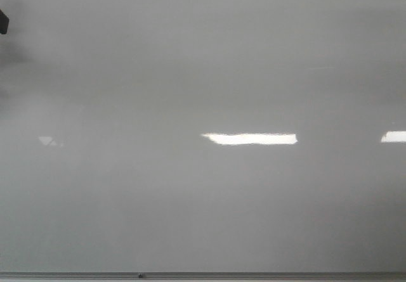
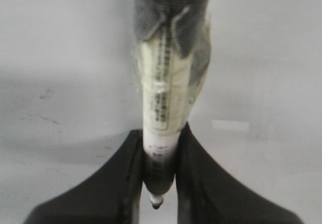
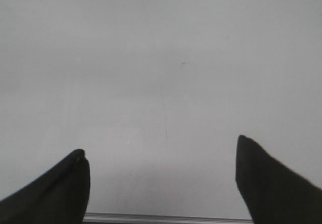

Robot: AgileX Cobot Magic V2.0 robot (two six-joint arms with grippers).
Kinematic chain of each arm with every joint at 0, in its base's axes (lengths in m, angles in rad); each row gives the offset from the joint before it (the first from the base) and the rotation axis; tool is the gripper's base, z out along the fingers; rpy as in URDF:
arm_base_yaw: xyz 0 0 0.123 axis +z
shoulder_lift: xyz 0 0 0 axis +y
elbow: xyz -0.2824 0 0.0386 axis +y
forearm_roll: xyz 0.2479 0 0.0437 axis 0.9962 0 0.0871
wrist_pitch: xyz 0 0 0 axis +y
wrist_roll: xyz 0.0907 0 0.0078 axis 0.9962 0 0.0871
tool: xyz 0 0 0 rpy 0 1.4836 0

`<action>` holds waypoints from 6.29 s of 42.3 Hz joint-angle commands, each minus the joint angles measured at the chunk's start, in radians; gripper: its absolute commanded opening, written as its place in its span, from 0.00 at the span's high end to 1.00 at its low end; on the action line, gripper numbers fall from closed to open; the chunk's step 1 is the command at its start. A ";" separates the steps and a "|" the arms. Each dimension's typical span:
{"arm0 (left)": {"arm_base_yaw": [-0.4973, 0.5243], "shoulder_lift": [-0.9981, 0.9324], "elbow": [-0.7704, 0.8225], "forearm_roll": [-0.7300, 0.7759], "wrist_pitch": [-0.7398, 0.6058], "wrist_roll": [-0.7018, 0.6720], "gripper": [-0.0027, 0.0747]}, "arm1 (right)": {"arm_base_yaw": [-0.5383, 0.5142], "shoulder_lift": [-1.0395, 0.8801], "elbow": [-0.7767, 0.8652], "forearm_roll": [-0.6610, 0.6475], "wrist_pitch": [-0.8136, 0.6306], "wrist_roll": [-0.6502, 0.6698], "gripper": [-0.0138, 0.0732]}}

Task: Write number 5 on whiteboard

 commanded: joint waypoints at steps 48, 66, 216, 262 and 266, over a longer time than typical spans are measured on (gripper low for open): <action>-0.555 -0.208 -0.216 0.009 0.737 0.585 0.99 | 0.288 0.336 -0.345 0.365 0.331 -0.786 0.14; -0.774 -0.068 -0.325 0.075 0.724 0.605 0.99 | 0.523 0.438 -0.469 0.409 0.376 -0.966 0.14; -0.226 -0.614 0.012 0.017 0.482 0.276 0.37 | 0.344 0.584 -0.260 0.145 -0.333 -0.155 0.92; -0.226 -0.614 0.012 0.017 0.463 0.276 0.37 | 0.321 0.662 -0.215 0.145 -0.199 -0.186 0.92; -0.226 -0.614 0.012 0.017 0.463 0.276 0.37 | 0.348 0.701 -0.230 0.149 -0.244 -0.186 0.92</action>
